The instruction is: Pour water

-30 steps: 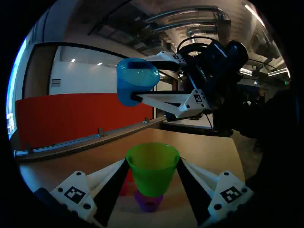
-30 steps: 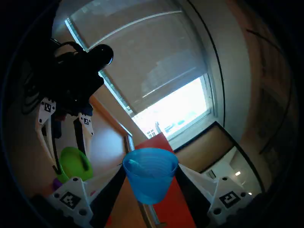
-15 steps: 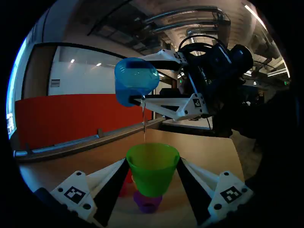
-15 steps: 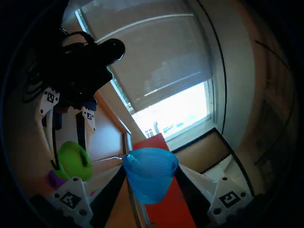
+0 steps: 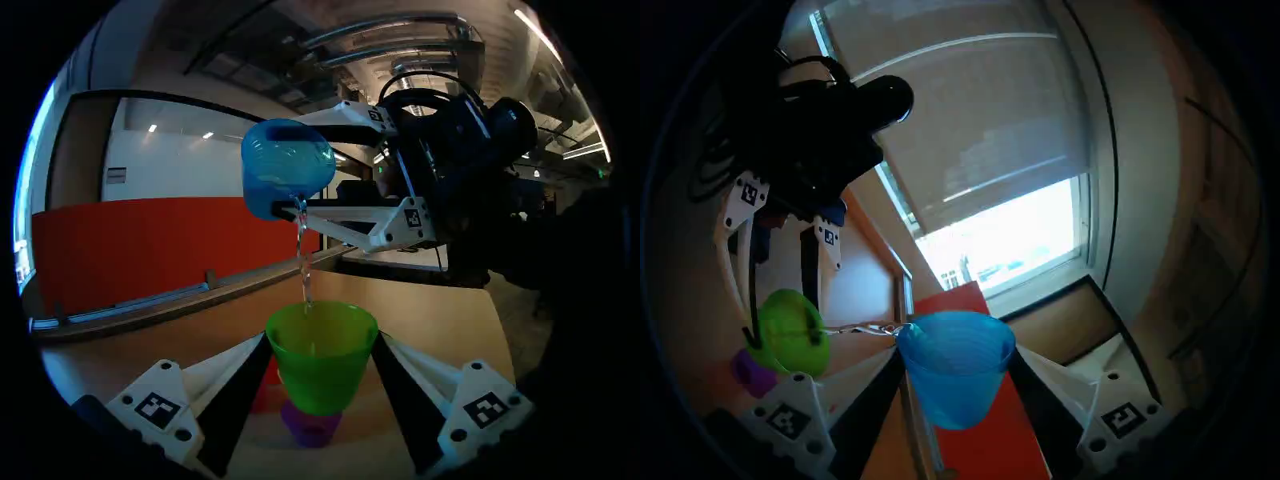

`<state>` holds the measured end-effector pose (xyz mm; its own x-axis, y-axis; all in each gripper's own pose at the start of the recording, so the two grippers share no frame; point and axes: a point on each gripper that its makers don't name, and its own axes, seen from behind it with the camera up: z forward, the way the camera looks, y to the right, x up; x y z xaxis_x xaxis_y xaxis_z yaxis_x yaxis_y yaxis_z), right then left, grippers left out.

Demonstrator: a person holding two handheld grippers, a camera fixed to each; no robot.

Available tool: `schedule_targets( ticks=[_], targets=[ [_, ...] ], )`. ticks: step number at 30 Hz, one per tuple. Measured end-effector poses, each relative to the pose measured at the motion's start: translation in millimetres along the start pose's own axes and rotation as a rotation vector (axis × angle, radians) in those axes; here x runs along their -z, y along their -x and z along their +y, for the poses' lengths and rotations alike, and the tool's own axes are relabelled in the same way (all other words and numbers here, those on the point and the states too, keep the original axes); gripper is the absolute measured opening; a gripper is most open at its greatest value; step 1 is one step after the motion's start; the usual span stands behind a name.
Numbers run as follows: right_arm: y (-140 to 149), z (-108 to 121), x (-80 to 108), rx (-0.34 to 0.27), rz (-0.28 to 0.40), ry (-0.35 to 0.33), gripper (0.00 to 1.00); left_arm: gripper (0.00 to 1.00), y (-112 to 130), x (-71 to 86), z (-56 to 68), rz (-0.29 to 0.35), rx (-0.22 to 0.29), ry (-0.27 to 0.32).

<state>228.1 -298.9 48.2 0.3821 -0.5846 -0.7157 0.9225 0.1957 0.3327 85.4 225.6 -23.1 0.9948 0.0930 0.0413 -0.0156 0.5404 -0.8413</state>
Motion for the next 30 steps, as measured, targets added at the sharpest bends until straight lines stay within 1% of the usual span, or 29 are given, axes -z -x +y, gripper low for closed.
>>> schedule_targets(
  ticks=[15, 20, 30],
  targets=[
    [-0.2, 1.1, -0.8, 0.037, 0.000, 0.006, 0.90, 0.87, 0.2, 0.7, 0.2, -0.002, -0.001, -0.001],
    [-0.6, 3.7, -0.7, 0.049, 0.002, 0.009, 0.90, 0.87, 0.4, 0.9, -1.8, 0.000, -0.001, -0.005],
    [-2.0, 5.7, -0.7, 0.089, 0.005, 0.012, 0.90, 0.87, -0.4, 2.1, -2.2, 0.002, 0.001, -0.007]
  ],
)
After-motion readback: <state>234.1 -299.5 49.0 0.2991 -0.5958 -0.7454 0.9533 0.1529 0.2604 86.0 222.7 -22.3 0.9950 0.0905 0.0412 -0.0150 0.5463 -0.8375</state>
